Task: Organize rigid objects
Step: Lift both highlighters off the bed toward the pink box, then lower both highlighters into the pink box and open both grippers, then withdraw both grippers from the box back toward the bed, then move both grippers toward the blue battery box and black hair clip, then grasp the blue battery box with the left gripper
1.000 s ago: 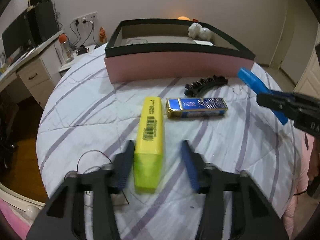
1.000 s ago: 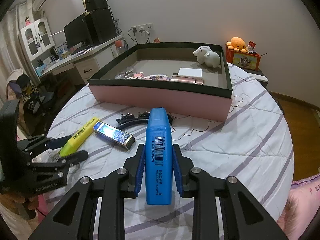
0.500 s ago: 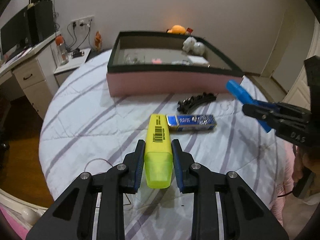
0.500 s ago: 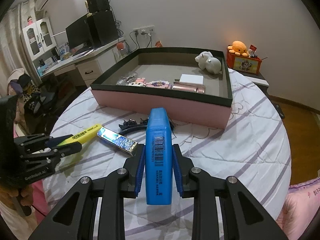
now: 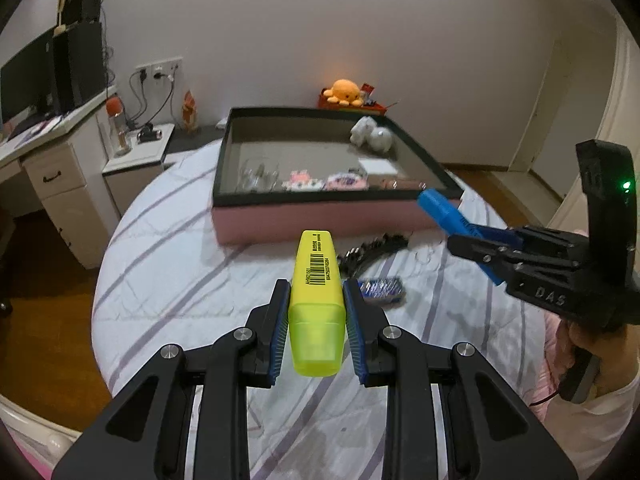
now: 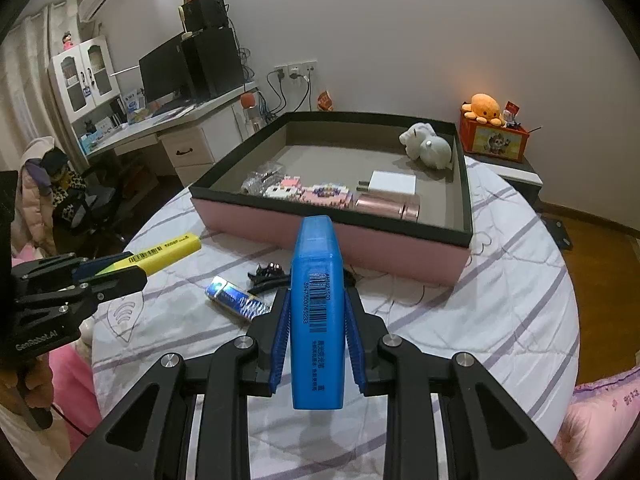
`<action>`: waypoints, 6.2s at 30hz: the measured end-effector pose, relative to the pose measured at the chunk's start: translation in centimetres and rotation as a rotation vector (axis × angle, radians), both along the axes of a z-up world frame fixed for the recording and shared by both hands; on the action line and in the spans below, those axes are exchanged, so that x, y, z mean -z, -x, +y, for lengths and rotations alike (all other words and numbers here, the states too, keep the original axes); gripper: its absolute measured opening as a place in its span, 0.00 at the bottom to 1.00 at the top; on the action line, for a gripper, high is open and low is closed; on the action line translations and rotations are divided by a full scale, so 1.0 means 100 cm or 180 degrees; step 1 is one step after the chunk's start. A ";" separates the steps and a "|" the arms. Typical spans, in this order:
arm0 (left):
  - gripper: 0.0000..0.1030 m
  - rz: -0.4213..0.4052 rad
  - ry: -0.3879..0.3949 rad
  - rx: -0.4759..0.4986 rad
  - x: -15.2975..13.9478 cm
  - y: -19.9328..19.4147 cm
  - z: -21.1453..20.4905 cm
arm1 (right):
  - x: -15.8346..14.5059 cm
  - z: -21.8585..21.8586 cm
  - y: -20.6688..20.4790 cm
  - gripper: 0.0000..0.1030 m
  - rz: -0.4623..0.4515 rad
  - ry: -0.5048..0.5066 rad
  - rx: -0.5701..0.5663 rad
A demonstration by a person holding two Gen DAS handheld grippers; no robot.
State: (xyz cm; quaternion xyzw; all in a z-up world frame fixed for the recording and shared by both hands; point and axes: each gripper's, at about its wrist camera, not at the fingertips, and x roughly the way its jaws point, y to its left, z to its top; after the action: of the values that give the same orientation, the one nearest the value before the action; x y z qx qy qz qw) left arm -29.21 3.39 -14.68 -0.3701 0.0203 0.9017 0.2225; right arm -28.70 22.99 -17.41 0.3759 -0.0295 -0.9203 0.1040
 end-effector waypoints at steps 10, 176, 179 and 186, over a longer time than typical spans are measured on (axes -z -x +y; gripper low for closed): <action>0.26 0.0145 0.0017 0.0234 -0.025 0.039 0.039 | -0.018 0.004 0.040 0.26 0.0080 -0.0111 -0.0003; 0.82 -0.0465 0.0675 -0.0283 0.068 0.061 0.061 | 0.019 0.098 0.092 0.24 -0.0337 0.0255 0.0594; 0.82 -0.0446 0.0639 -0.0288 0.062 0.060 0.053 | 0.019 0.098 0.092 0.24 -0.0348 0.0246 0.0599; 0.82 -0.0326 0.0559 -0.0325 0.039 0.059 0.034 | 0.018 0.097 0.093 0.24 -0.0366 0.0202 0.0593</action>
State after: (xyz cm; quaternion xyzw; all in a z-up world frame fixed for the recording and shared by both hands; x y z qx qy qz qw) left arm -35.08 6.78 -18.63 -0.4343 0.0689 0.8866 0.1437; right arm -38.02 32.69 -19.21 0.4202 -0.0994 -0.9016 0.0280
